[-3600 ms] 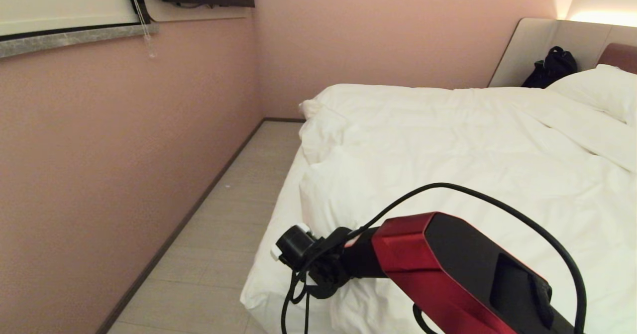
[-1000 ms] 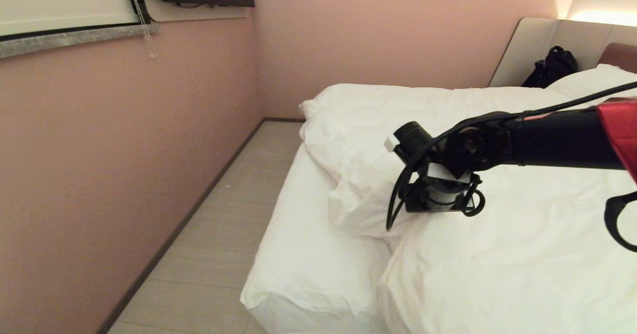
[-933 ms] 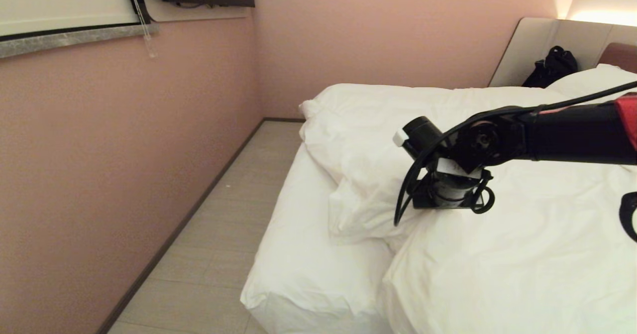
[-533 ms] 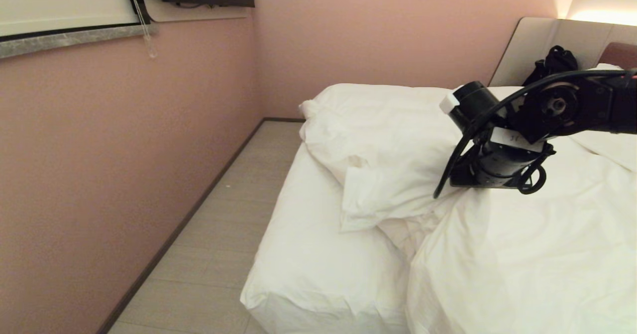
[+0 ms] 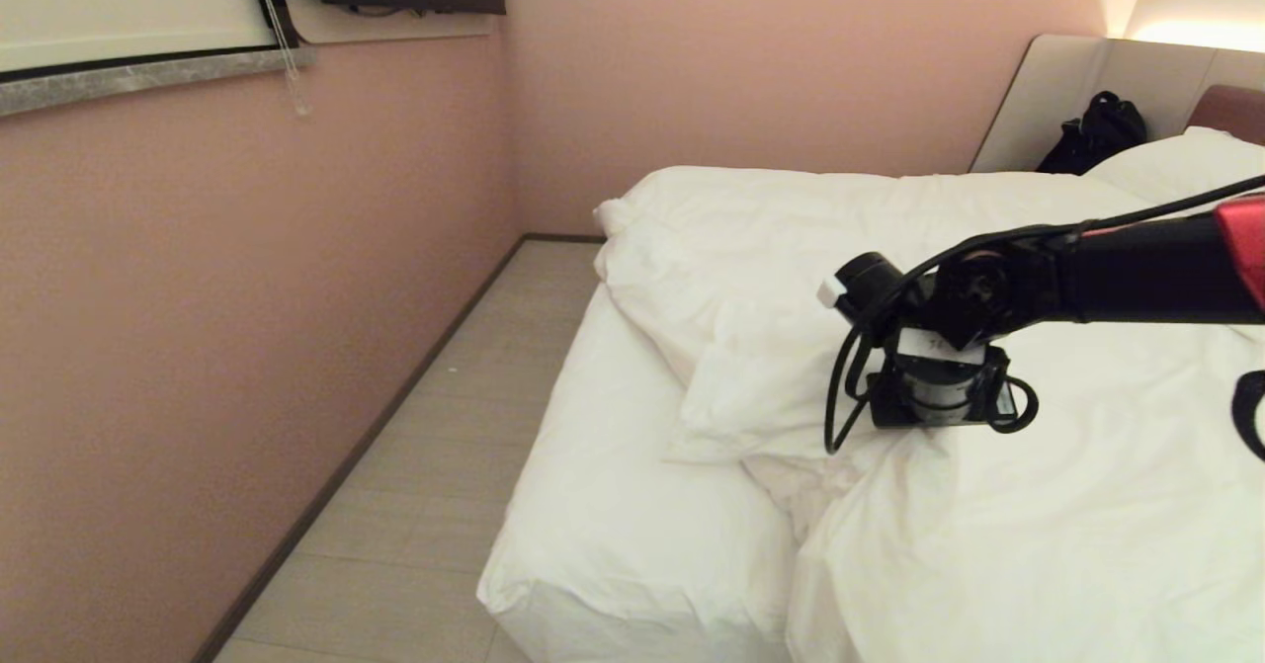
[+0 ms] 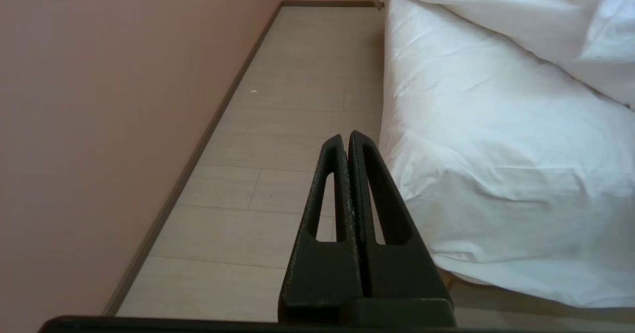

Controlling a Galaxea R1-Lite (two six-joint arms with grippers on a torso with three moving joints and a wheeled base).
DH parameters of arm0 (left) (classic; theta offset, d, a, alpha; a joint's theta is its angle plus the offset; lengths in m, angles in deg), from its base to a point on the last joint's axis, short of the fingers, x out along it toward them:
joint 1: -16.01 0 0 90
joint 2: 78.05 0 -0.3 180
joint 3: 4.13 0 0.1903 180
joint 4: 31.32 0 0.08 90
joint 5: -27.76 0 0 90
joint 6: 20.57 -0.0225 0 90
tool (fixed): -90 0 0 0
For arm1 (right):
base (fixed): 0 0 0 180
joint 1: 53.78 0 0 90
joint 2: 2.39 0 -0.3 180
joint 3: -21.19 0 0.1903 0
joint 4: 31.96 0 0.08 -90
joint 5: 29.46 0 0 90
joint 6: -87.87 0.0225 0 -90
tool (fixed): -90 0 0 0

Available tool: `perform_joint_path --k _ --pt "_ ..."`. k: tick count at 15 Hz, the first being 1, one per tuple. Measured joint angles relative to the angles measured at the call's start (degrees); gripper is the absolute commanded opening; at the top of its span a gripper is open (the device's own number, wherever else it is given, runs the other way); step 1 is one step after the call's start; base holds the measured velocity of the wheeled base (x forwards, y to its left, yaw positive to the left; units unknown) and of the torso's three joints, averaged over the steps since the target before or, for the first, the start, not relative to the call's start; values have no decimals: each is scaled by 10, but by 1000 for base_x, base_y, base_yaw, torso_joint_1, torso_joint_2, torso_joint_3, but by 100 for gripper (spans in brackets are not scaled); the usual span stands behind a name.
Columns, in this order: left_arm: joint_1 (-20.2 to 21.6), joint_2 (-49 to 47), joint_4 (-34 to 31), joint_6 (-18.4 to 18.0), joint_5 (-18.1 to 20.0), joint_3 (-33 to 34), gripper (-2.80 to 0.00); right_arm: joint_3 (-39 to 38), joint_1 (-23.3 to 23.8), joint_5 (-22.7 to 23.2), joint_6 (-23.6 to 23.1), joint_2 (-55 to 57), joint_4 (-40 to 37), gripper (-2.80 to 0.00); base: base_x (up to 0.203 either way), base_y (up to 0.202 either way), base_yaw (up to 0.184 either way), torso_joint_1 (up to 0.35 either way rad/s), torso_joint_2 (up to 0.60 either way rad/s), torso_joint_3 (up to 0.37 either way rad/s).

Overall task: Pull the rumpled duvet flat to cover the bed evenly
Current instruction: Flatten the corners of the folded blanket

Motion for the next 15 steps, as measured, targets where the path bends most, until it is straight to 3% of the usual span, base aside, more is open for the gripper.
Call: perform_joint_path --k 8,15 --pt "0 0 0 0 0 0 -280 9 -35 -8 37 145 1 -280 0 0 0 0 0 0" --pt "0 0 0 0 0 0 -280 26 -48 39 34 113 -4 -280 0 0 0 0 0 0"
